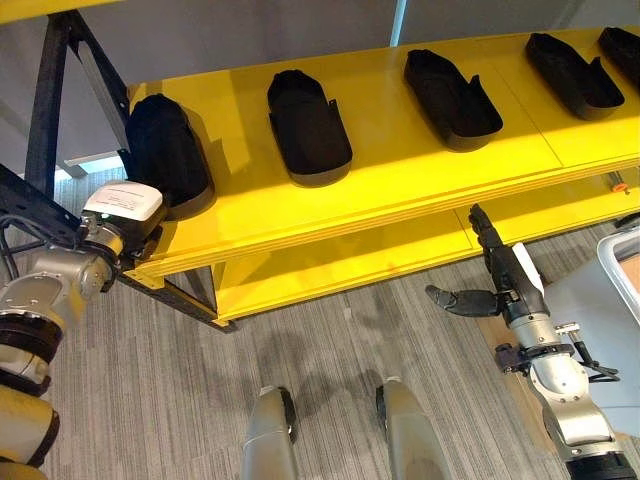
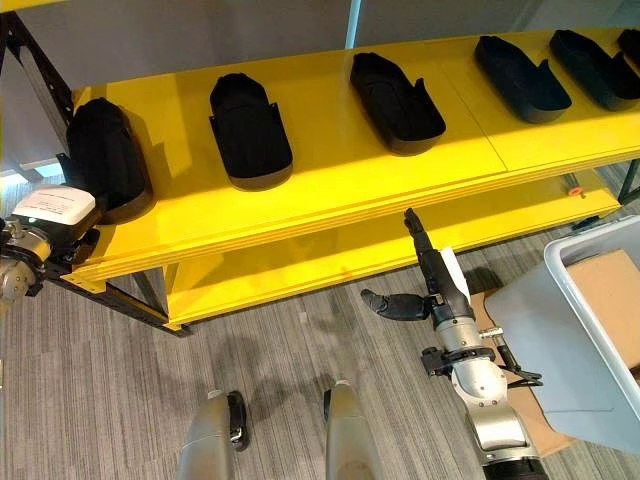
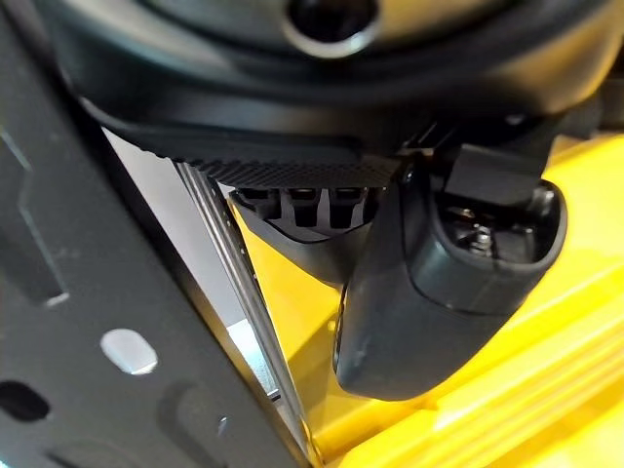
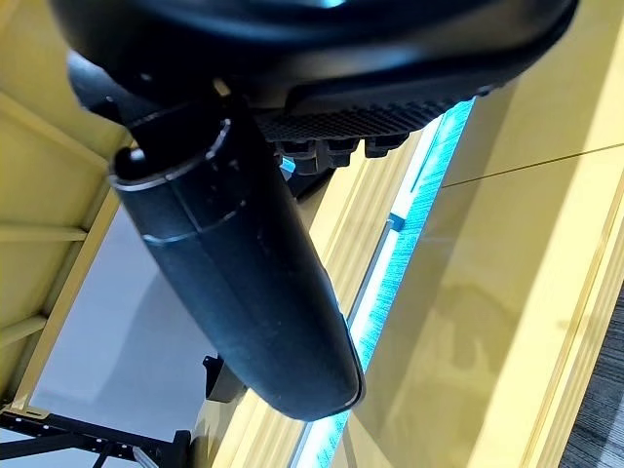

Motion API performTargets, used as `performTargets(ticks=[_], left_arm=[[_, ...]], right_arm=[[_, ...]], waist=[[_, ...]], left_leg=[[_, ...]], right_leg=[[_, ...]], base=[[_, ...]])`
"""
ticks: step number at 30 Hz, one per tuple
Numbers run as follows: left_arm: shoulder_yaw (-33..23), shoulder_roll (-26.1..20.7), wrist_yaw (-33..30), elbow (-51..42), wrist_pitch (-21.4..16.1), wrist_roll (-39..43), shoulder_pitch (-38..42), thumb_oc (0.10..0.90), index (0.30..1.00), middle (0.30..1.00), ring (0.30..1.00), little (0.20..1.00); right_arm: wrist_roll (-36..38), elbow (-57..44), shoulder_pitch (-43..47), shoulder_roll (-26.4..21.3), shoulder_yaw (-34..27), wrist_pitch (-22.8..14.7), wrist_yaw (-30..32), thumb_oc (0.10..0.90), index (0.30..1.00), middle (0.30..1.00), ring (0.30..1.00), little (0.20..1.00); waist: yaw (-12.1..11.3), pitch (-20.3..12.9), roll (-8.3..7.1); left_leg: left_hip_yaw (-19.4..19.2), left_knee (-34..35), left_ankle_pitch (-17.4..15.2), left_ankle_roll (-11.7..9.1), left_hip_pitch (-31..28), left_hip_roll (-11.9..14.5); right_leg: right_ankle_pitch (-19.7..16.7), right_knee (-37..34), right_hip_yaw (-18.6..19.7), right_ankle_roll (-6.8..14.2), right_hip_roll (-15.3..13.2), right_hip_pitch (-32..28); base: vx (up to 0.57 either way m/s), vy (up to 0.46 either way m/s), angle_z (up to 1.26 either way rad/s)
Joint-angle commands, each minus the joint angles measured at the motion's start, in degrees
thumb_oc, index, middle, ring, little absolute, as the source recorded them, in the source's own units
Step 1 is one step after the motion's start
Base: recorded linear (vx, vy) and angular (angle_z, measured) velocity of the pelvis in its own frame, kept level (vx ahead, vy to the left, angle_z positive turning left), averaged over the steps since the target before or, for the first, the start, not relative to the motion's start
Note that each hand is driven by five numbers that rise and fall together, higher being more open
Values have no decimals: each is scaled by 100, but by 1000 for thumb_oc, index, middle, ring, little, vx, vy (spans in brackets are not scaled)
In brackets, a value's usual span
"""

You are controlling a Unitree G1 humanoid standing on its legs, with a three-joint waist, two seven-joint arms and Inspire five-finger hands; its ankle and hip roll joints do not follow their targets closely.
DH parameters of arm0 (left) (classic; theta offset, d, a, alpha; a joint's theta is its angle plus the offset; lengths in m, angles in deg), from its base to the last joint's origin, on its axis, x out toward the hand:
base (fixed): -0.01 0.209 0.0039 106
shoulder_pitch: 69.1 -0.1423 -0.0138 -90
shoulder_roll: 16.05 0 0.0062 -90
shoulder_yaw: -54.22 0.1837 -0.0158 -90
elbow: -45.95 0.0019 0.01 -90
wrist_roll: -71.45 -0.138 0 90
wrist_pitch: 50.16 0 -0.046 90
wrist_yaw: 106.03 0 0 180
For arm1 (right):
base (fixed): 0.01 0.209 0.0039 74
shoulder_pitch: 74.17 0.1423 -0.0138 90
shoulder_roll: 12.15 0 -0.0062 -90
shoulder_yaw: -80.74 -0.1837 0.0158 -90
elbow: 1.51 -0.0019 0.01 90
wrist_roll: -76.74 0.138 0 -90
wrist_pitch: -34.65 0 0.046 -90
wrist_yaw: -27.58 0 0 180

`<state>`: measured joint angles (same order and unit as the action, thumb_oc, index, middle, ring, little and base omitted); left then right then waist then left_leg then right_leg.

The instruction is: Move parts from the plastic box to the shelf.

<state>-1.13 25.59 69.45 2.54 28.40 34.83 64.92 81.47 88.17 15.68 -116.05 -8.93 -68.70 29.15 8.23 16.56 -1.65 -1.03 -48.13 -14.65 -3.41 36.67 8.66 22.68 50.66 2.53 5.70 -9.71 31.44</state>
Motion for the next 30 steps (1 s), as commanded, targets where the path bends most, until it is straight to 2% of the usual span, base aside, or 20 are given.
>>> performTargets(ticks=[1,11,18,23,30], left_arm=[[-34,-547,-379,712,438,-237,593,900,1000,1000,1000,1000],[43,-638,-514,541,459,-296,782,900,1000,1000,1000,1000],[45,-891,-632,66,485,-352,891,900,1000,1000,1000,1000],[-72,-1048,-767,-296,527,-368,947,900,1000,1000,1000,1000],[-539,-1430,-949,-1101,617,-396,778,900,1000,1000,1000,1000]], right_arm=[[114,-905,97,-277,-513,-573,229,900,1000,1000,1000,1000],[84,-917,26,-307,-521,-595,278,900,1000,1000,1000,1000],[50,-945,-66,-324,-594,-584,305,900,1000,1000,1000,1000],[17,-974,-138,-340,-668,-590,318,900,1000,1000,1000,1000],[-7,-970,-215,-319,-807,-558,312,900,1000,1000,1000,1000]], waist=[[-29,-434,101],[-35,-441,111],[-69,-464,93],[-86,-490,90],[-153,-524,88]], left_leg=[[342,196,-68,-34,-259,354],[335,165,-72,-18,-232,340],[336,202,-68,-21,-267,329],[352,205,-69,-22,-267,321],[368,242,-72,-26,-281,305]], right_leg=[[-465,-1020,163,121,-461,-770],[-475,-1003,164,136,-493,-744],[-491,-1050,155,143,-500,-797],[-477,-1051,136,144,-502,-815],[-443,-1048,131,127,-490,-838]], base=[[0,0,0],[0,0,0],[0,0,0],[0,0,0],[0,0,0]])
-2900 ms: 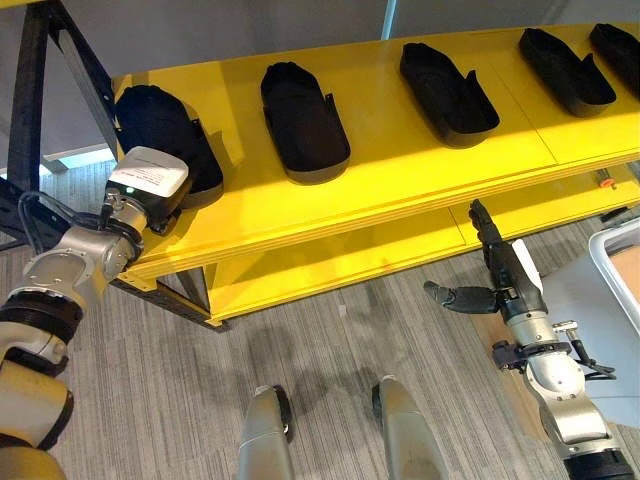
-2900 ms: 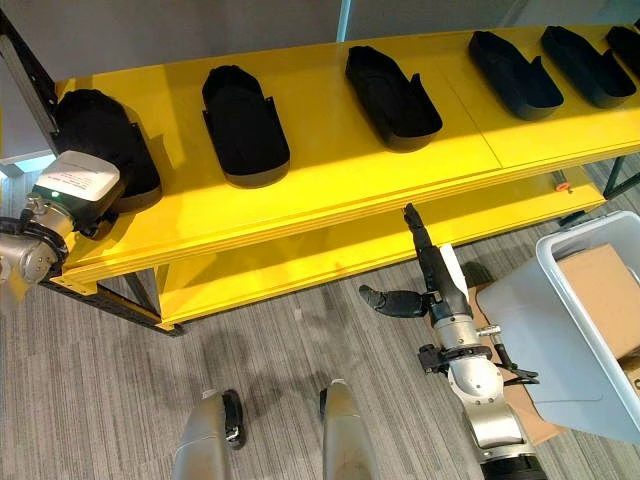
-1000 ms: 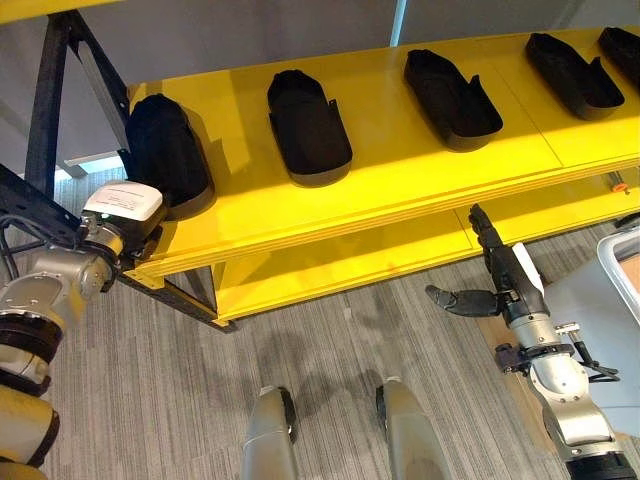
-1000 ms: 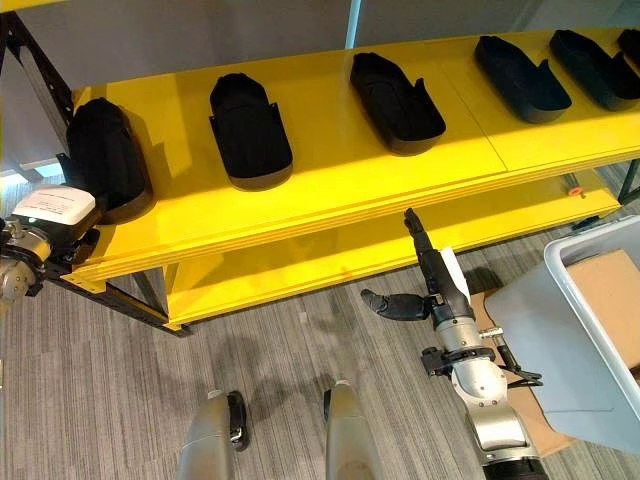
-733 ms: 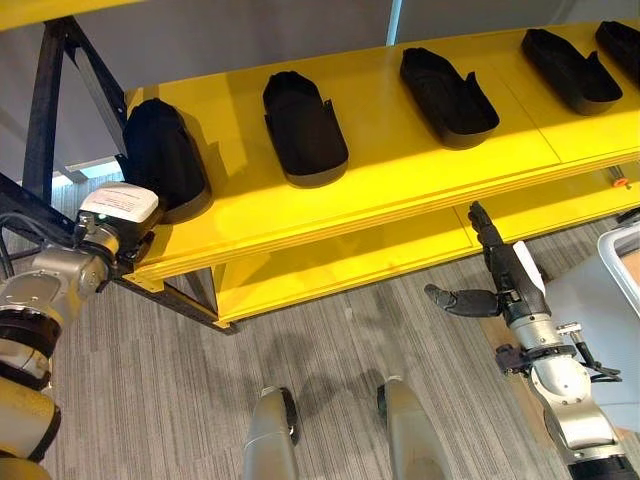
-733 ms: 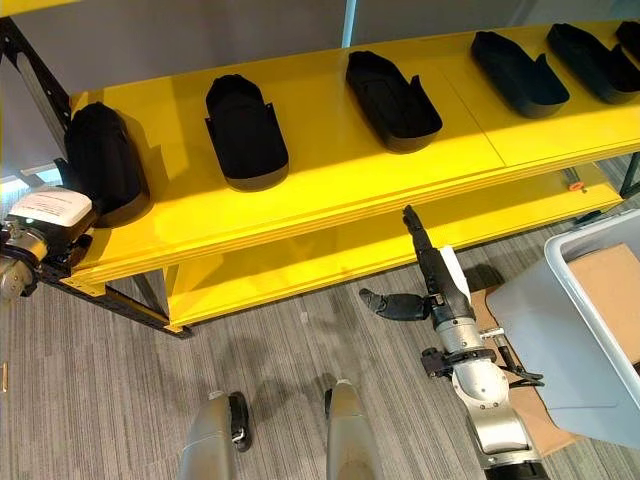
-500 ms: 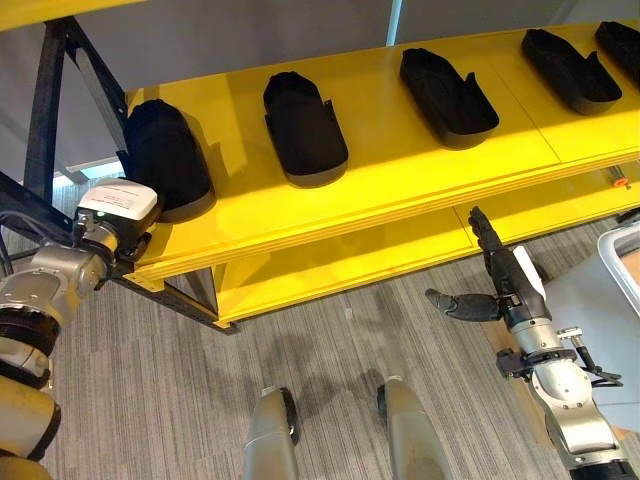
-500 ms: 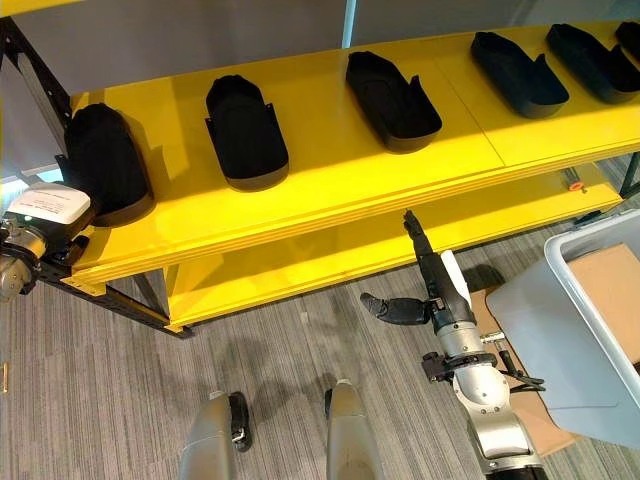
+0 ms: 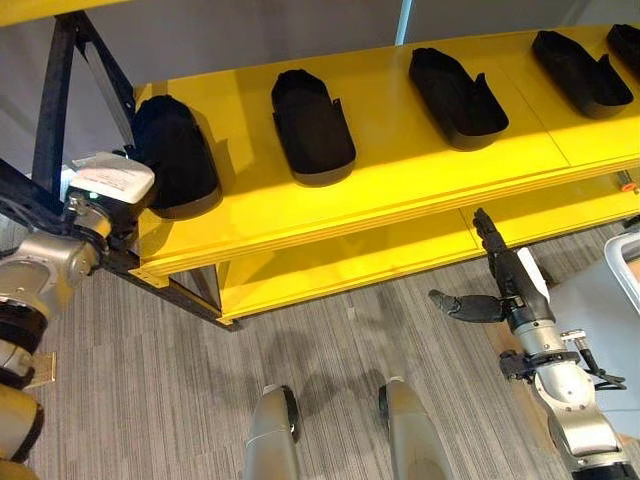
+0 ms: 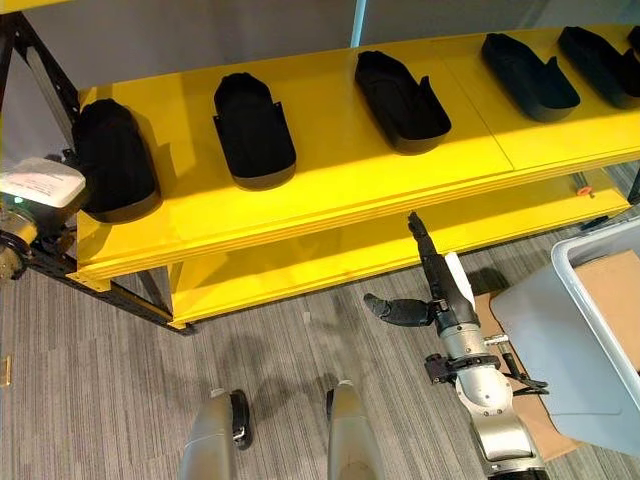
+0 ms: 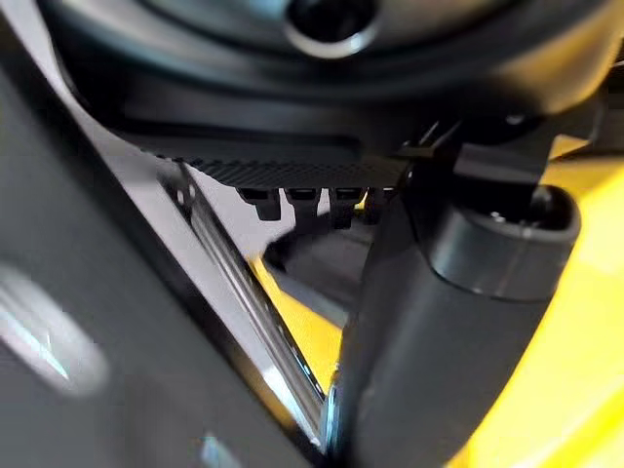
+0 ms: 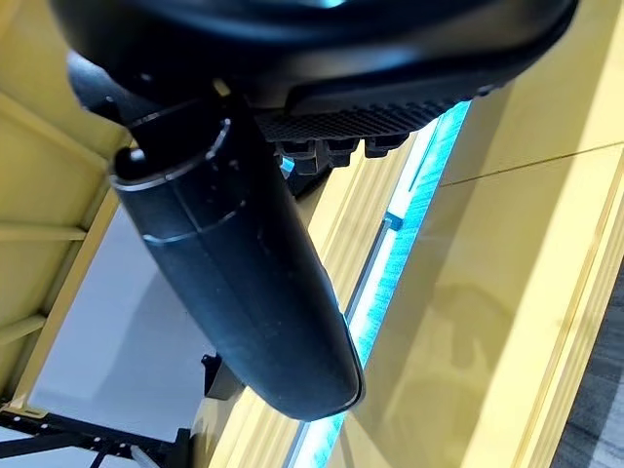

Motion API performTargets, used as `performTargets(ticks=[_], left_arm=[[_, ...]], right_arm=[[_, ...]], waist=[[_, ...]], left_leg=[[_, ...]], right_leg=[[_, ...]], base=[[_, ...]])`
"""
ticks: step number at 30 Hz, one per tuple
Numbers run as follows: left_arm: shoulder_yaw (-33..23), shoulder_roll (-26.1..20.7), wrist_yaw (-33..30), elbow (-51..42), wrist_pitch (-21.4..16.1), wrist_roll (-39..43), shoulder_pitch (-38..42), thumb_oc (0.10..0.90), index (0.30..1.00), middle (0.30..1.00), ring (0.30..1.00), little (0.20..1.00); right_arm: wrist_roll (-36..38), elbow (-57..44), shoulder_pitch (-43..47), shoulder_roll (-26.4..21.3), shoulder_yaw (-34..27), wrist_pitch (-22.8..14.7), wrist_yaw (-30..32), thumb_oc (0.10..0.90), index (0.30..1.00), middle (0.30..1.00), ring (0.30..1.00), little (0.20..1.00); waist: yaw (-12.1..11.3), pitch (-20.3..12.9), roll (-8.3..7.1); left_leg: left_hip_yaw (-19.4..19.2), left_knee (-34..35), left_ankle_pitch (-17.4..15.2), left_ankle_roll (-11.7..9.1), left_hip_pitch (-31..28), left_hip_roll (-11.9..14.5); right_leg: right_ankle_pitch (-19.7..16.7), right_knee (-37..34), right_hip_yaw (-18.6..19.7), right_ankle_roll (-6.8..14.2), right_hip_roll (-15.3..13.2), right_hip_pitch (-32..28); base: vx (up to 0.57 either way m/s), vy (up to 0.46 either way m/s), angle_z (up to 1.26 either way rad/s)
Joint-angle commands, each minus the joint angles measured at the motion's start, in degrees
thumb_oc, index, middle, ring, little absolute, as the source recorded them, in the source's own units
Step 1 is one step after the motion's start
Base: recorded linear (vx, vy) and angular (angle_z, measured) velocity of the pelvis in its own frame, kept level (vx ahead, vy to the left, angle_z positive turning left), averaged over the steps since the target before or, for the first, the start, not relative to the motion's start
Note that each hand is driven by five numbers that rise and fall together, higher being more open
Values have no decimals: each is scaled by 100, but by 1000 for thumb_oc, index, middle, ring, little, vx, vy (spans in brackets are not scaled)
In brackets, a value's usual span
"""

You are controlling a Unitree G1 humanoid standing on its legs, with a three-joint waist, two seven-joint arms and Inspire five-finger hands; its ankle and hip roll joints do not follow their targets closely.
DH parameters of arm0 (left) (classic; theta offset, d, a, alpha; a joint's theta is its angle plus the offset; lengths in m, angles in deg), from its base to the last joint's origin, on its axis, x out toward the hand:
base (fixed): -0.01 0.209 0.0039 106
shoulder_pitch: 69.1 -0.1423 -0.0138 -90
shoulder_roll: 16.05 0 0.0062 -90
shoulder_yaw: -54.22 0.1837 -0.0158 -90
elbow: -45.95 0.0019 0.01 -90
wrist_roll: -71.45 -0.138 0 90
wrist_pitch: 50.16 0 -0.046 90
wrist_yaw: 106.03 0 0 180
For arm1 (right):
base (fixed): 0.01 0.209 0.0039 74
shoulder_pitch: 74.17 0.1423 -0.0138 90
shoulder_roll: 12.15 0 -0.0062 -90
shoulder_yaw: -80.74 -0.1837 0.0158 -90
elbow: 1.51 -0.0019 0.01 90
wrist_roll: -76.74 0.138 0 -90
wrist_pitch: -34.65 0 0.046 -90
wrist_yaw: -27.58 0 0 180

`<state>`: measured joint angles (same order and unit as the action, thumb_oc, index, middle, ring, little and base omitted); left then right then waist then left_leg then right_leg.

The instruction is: Move parts from the plastic box to the shelf.

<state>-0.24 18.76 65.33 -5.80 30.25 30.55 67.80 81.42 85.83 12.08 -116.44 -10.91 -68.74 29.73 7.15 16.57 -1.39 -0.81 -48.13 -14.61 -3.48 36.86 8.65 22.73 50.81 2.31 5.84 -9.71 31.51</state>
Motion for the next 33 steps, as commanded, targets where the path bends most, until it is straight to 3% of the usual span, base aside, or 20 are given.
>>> performTargets(ticks=[1,2,6,10,12,15,18,20,21,23,26,29,33], left_arm=[[-783,-828,-563,-445,449,14,382,900,1000,1000,1000,1000],[-830,-833,-556,-465,453,11,334,900,1000,1000,1000,1000],[-1973,-1048,-614,-1338,524,-75,-639,900,1000,1000,1000,1000],[-3070,-975,-697,-1955,606,-146,-1612,900,1000,1000,1000,1000],[-3872,-782,-690,-2386,608,-119,-2367,900,1000,1000,1000,1000],[-4466,-536,-648,-2713,597,40,-2904,900,1000,1000,1000,1000],[-5093,162,-604,-3299,518,532,-3474,900,1000,1000,1000,1000],[-5208,356,-624,-3417,471,690,-3591,900,1000,1000,1000,1000],[-5296,825,-673,-3522,377,1077,-3742,900,1000,1000,1000,1000],[-5308,1082,-645,-3726,275,1275,-3832,900,1000,1000,1000,1000],[-5215,1493,-681,-3843,182,1521,-3933,900,1000,1000,1000,1000],[-4934,2218,-665,-4029,96,1827,-4017,900,1000,1000,1000,1000],[-4751,2469,-640,-4127,84,1827,-4017,900,1000,1000,1000,1000]], right_arm=[[-2,-729,125,-273,-647,-544,248,900,1000,1000,1000,1000],[-2,-732,127,-278,-642,-543,247,900,1000,1000,1000,1000],[-20,-726,16,-211,-825,-464,219,900,1000,1000,1000,1000],[-16,-730,-40,-152,-954,-399,194,900,1000,1000,1000,1000],[-17,-741,-37,-142,-986,-357,177,900,1000,1000,1000,1000],[8,-732,-20,-136,-1006,-297,156,900,1000,1000,1000,1000],[14,-707,25,-7,-1051,-174,133,900,1000,1000,1000,1000],[19,-690,57,1,-1021,-153,138,900,1000,1000,1000,1000],[46,-686,110,69,-985,-111,116,900,1000,1000,1000,1000],[57,-673,118,91,-1025,-94,129,900,1000,1000,1000,1000],[47,-652,159,89,-963,-85,136,900,1000,1000,1000,1000],[72,-640,251,180,-886,-94,188,900,1000,1000,1000,1000],[50,-604,251,183,-867,-100,218,900,1000,1000,1000,1000]], waist=[[-57,-526,59],[-51,-526,62],[-148,-521,50],[-221,-523,50],[-227,-511,66],[-219,-502,72],[-247,-486,52],[-233,-480,55],[-230,-459,36],[-242,-439,36],[-232,-421,29],[-228,-384,-13],[-224,-365,-37]], left_leg=[[348,236,-80,-19,-291,305],[346,235,-81,-19,-291,305],[353,241,-87,-31,-287,298],[360,246,-90,-33,-268,287],[363,238,-97,-31,-255,285],[360,226,-104,-30,-239,283],[354,229,-114,-31,-237,277],[356,223,-113,-30,-233,281],[353,215,-108,-29,-236,284],[347,206,-106,-27,-225,280],[343,226,-91,-25,-229,282],[340,246,-67,-17,-222,282],[343,228,-63,-22,-196,284]], right_leg=[[-442,-1059,151,110,-490,-844],[-441,-1058,153,110,-490,-843],[-413,-1044,141,83,-480,-838],[-403,-1038,136,59,-466,-822],[-391,-1014,148,38,-446,-793],[-375,-989,154,17,-428,-775],[-357,-953,160,-22,-401,-746],[-358,-939,161,-32,-394,-733],[-365,-917,163,-47,-381,-711],[-367,-914,166,-66,-375,-700],[-382,-915,162,-77,-367,-686],[-400,-887,161,-105,-338,-633],[-387,-852,162,-117,-323,-601]], base=[[0,0,0],[0,0,0],[0,0,0],[0,0,0],[0,0,0],[0,0,0],[0,0,0],[-3,-4,-2],[0,0,0],[0,0,0],[0,0,0],[-9,-4,-1],[0,0,0]])
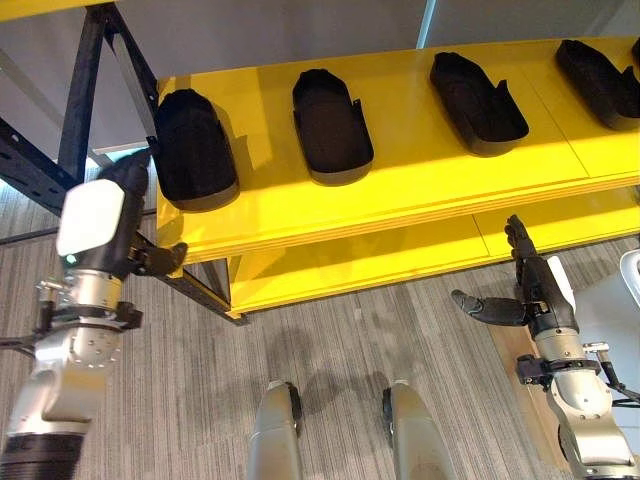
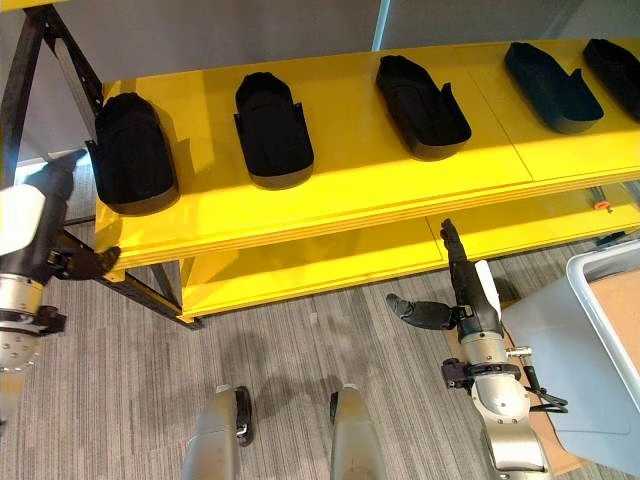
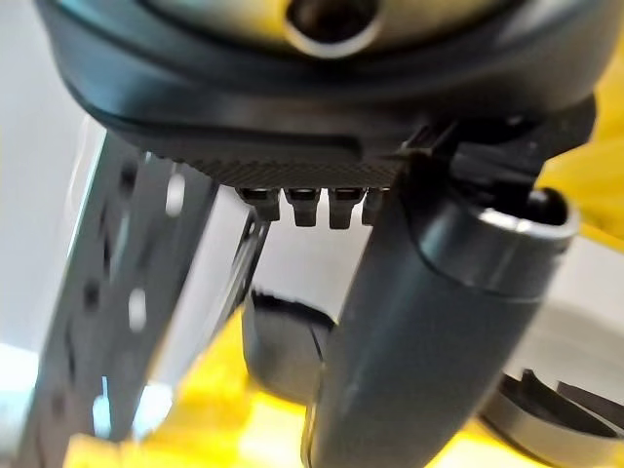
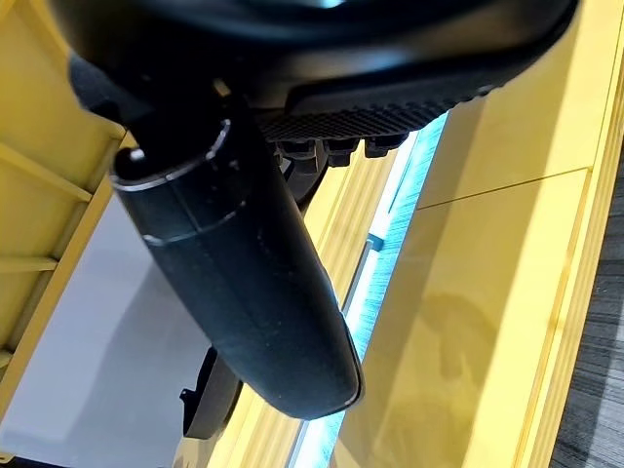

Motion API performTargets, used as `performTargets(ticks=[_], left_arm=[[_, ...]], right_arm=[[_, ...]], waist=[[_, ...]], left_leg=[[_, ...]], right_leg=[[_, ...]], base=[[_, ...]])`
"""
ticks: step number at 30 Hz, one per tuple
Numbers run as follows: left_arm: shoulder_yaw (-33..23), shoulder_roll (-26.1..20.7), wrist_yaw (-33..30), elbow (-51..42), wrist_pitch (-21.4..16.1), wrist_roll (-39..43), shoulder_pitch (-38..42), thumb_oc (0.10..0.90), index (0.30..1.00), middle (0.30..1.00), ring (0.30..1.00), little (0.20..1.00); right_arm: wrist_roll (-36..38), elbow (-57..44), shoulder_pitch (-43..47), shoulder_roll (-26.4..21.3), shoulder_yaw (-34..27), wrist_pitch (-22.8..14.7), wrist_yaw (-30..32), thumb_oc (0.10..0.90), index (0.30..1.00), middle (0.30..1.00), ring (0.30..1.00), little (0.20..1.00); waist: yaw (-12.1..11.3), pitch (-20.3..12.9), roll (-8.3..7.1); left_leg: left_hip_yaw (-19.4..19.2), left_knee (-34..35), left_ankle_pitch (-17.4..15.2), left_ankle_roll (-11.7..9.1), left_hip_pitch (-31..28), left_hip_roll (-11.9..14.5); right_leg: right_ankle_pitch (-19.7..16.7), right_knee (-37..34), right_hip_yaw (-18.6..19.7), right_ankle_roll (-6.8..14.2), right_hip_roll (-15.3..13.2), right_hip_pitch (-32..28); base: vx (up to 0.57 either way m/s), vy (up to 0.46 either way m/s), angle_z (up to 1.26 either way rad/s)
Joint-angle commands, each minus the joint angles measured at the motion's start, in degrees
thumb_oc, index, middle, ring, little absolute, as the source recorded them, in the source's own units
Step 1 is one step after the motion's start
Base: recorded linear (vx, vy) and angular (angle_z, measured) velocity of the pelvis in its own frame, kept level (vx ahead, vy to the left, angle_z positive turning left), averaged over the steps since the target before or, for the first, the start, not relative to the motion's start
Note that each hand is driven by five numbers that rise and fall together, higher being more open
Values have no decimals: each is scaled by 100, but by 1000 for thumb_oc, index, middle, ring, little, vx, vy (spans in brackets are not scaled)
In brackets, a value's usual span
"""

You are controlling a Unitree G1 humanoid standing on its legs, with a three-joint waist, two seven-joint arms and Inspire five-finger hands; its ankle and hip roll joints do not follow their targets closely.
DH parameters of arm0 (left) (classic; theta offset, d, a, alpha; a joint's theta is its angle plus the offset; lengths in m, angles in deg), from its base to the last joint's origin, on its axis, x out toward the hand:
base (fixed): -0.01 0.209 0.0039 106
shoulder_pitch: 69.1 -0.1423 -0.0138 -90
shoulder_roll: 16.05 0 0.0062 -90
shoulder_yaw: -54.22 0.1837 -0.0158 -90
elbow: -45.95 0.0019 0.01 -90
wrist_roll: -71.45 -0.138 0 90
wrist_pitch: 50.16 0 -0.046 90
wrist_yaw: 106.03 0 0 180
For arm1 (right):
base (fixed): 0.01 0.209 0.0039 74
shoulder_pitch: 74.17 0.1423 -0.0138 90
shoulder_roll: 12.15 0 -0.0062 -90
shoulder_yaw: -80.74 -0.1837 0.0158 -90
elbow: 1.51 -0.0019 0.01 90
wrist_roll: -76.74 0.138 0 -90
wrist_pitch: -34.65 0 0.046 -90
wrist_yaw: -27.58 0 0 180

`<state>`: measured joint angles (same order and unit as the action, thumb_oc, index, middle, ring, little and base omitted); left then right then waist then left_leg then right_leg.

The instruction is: Move parts from the plastic box to the shelf.

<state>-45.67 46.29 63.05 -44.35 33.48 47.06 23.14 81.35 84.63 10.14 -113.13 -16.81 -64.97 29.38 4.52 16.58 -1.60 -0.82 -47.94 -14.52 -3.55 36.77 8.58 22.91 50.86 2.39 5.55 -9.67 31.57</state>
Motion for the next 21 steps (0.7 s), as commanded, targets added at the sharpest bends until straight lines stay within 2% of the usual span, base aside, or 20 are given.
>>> performTargets(ticks=[1,11,21], left_arm=[[-133,-182,-428,-296,-261,203,457,900,1000,1000,1000,1000],[487,413,-581,-317,-246,148,668,900,1000,1000,1000,1000],[940,606,-661,69,-143,127,984,900,1000,1000,1000,1000]], right_arm=[[46,-483,447,-143,-259,-483,265,900,1000,1000,1000,1000],[82,-490,473,-91,-128,-524,404,900,1000,1000,1000,1000],[31,-438,521,-108,6,-531,538,900,1000,1000,1000,1000]], waist=[[47,-361,-29],[72,-345,-70],[98,-338,-100]], left_leg=[[346,215,-67,-17,-183,295],[371,215,-52,-29,-174,319],[379,217,-34,-16,-170,319]], right_leg=[[-403,-851,150,-89,-320,-594],[-377,-812,140,-105,-309,-574],[-394,-795,130,-101,-302,-557]], base=[[0,0,0],[0,0,0],[0,0,0]])
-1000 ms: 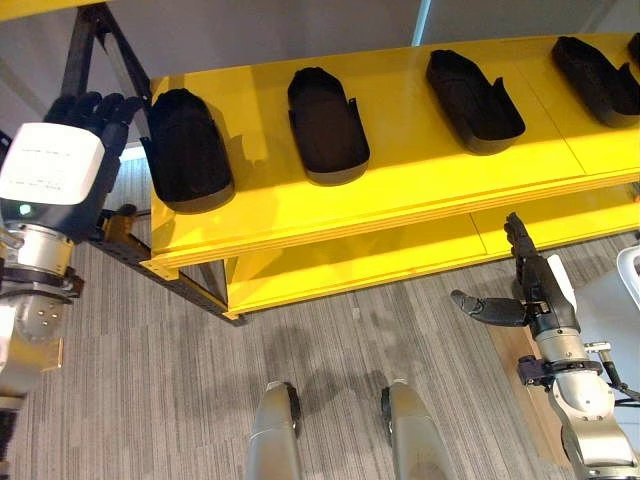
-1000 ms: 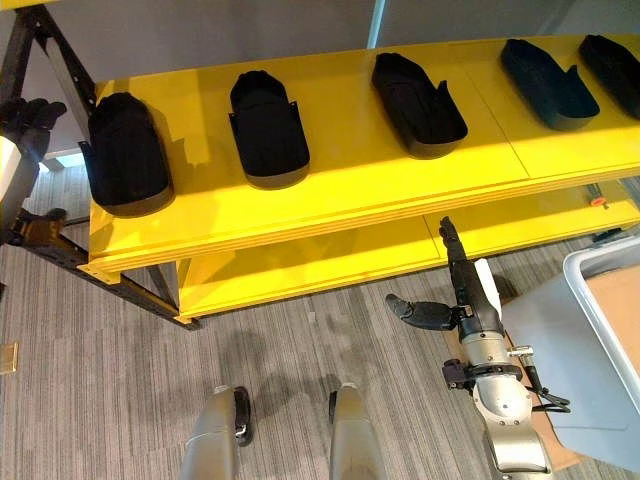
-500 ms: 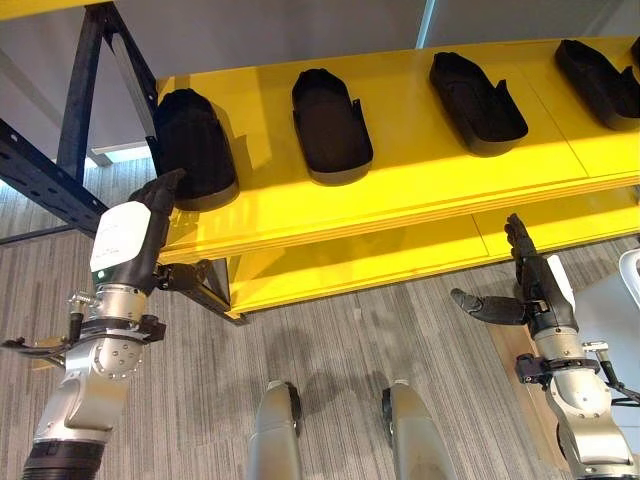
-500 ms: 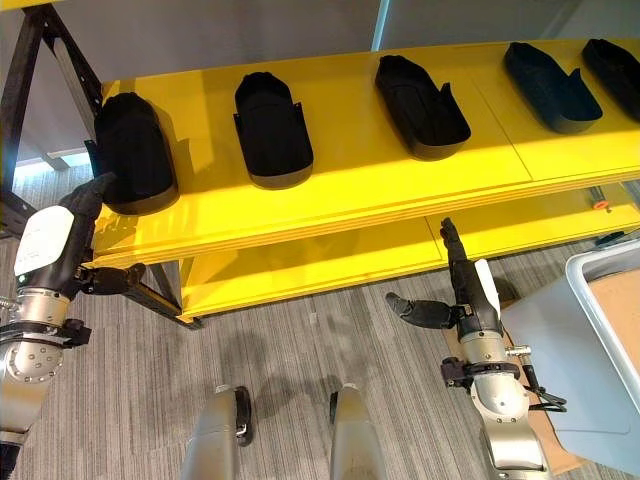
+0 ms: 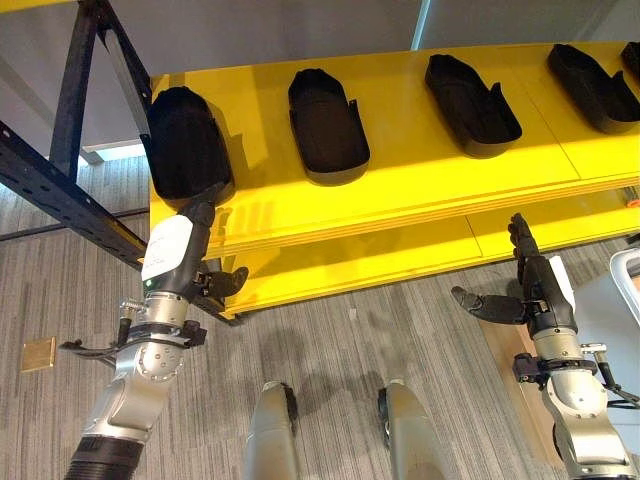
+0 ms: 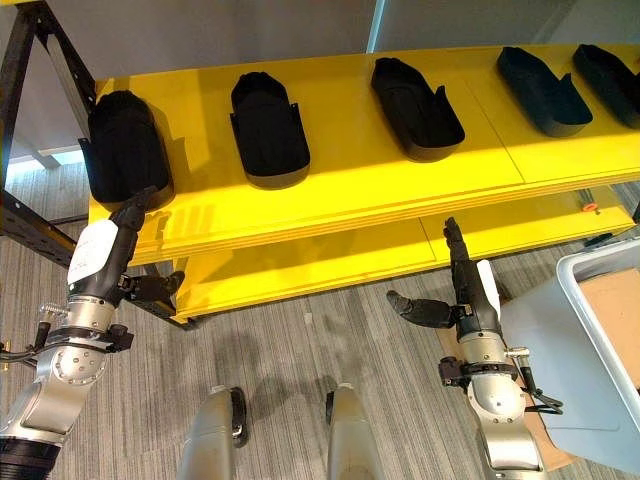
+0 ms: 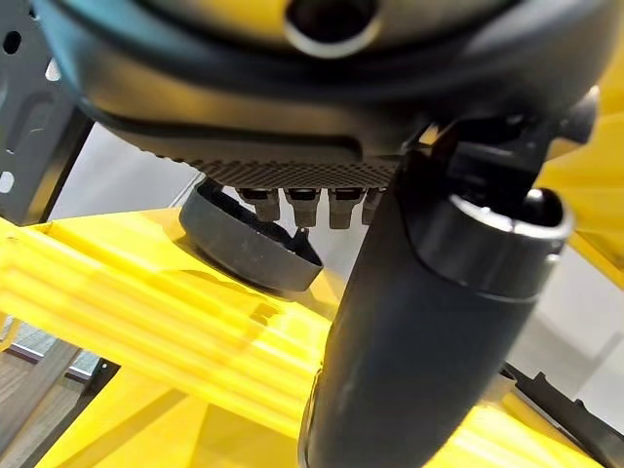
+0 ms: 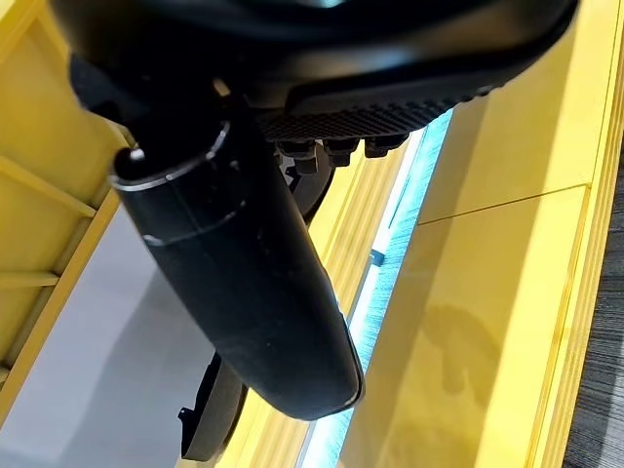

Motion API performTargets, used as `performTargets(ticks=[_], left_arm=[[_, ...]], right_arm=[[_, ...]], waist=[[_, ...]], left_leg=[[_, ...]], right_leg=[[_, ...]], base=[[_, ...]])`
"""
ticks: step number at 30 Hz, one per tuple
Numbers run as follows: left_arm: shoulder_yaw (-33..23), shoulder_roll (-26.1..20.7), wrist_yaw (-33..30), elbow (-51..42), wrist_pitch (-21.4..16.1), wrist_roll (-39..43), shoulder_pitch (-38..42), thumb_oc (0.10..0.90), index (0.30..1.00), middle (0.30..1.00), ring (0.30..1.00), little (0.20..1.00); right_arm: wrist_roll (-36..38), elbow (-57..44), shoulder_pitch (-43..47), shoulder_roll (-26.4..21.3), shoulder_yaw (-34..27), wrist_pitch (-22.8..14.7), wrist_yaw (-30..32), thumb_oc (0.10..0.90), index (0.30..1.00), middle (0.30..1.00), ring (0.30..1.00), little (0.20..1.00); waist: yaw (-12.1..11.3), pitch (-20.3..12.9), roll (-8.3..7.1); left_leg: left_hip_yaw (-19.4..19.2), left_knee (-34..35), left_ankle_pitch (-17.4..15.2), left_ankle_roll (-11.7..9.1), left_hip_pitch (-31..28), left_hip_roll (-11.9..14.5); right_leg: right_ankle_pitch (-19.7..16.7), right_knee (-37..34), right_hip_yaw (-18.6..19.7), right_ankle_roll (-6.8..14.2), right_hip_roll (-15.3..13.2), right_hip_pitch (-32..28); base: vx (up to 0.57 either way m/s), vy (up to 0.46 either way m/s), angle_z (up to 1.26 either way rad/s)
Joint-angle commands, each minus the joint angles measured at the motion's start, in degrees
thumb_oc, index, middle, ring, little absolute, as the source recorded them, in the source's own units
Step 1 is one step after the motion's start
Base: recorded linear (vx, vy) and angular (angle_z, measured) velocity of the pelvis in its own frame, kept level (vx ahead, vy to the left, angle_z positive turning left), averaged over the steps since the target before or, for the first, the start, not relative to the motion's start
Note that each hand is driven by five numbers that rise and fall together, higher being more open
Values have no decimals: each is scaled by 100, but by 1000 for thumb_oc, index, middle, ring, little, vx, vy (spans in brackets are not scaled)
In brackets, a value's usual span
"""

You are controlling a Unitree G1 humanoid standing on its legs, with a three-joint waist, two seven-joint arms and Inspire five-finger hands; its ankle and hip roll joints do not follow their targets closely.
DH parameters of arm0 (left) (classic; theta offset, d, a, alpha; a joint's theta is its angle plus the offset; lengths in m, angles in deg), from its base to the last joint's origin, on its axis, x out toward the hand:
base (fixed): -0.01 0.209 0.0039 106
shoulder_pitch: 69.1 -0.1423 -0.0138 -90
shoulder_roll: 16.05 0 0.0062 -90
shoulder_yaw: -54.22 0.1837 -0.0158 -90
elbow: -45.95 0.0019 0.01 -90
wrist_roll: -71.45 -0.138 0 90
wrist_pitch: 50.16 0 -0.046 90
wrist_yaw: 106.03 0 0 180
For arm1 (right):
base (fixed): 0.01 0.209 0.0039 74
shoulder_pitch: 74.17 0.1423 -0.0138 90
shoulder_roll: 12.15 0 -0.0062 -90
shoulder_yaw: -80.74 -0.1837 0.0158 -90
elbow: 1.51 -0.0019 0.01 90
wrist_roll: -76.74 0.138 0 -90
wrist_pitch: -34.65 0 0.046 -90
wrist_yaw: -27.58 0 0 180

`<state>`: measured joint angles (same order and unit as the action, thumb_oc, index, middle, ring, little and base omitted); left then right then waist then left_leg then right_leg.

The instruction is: Move parts from the plastic box to the shelf.

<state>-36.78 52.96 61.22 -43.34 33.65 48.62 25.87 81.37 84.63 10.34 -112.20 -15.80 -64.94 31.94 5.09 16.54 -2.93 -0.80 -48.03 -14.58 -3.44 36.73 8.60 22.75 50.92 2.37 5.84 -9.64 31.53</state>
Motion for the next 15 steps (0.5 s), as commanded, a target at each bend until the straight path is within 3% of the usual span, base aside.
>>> performTargets(ticks=[1,15], left_arm=[[109,-50,-486,28,-146,-47,749,900,1000,1000,1000,1000],[495,-62,-534,872,91,-272,1219,900,1000,1000,1000,1000]], right_arm=[[28,-433,501,-201,-90,-536,294,900,1000,1000,1000,1000],[47,-451,432,-200,-19,-531,308,900,1000,1000,1000,1000]], waist=[[49,-335,29],[124,-360,9]], left_leg=[[378,223,-26,-28,-162,319],[377,176,-45,-30,-163,337]], right_leg=[[-372,-795,131,-132,-305,-552],[-358,-749,171,-123,-283,-515]], base=[[0,0,0],[0,0,0]])
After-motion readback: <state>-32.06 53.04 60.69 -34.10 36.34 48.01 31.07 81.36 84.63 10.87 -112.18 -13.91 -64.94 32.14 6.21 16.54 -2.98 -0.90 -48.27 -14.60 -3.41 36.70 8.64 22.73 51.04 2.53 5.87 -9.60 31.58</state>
